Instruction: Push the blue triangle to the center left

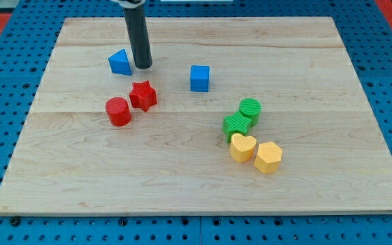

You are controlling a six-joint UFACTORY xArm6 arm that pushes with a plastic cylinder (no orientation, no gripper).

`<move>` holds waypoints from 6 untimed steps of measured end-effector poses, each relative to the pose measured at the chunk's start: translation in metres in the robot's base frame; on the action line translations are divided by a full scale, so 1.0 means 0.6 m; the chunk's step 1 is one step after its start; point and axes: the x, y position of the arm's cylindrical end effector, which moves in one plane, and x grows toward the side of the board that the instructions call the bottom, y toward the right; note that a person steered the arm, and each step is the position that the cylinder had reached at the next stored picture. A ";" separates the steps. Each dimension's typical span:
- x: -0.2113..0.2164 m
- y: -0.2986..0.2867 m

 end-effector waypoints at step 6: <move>-0.032 -0.144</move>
